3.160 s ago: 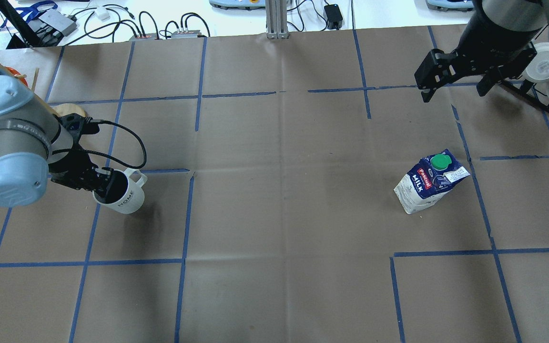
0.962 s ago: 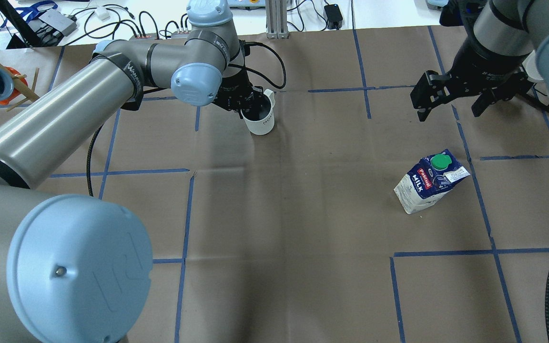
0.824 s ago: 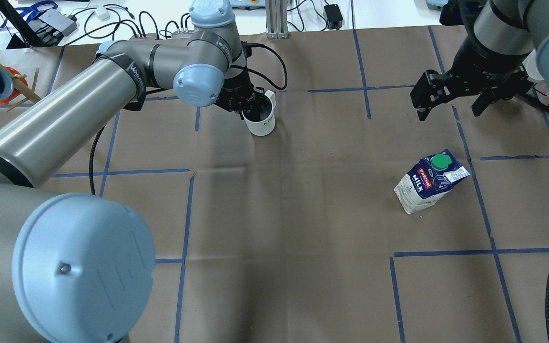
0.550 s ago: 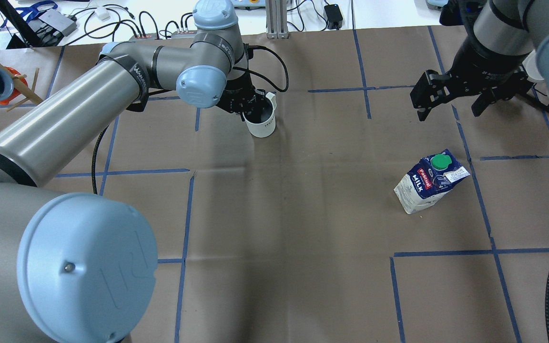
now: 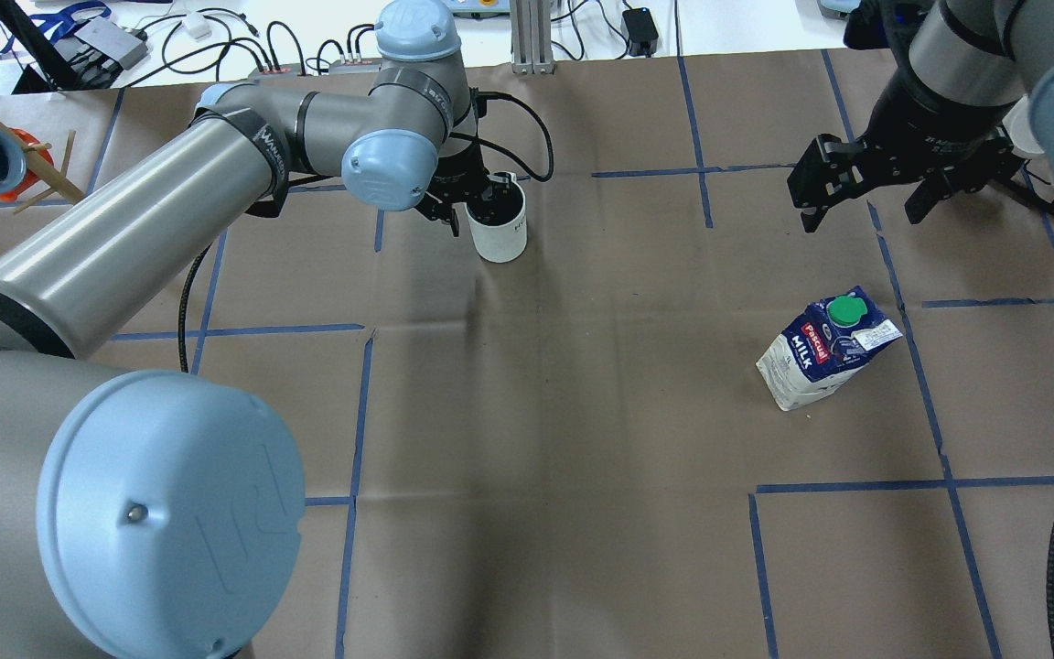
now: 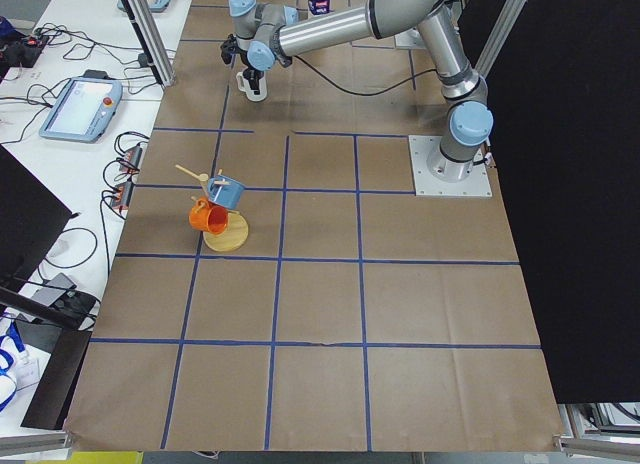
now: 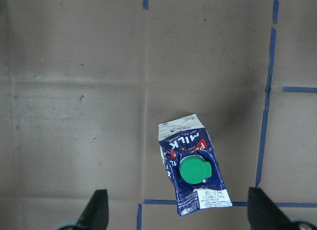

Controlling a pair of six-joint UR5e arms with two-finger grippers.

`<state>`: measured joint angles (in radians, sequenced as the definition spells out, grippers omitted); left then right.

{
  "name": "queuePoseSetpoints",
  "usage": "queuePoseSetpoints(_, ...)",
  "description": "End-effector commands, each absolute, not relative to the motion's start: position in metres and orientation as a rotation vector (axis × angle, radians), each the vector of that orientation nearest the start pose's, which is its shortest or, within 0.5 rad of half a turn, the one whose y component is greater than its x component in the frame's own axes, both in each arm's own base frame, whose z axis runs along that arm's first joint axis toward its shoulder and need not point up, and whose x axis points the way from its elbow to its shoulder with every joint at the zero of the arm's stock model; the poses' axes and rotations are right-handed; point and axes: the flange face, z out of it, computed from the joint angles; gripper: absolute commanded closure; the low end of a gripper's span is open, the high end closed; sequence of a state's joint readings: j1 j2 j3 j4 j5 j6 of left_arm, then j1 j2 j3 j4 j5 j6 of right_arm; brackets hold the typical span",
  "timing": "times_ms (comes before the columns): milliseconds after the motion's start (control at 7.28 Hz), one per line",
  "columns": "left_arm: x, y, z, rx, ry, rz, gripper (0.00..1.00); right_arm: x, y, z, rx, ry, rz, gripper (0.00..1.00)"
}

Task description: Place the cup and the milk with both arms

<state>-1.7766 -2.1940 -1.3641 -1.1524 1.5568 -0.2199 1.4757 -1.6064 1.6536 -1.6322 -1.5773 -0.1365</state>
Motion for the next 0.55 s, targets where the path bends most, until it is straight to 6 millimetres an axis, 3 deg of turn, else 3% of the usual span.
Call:
queuePoseSetpoints(0, -0.270, -0.643, 0.307, -0.016, 3.166, -0.058, 0.00, 0.087, -0.489, 0.470, -0.065, 3.150, -0.018, 0.00)
queuePoseSetpoints(412, -0.247, -0.570, 0.430, -0.014, 3.164, -0.070, 0.00, 0.085, -0.489, 0.470, -0.072, 3.153, -0.027, 0.00)
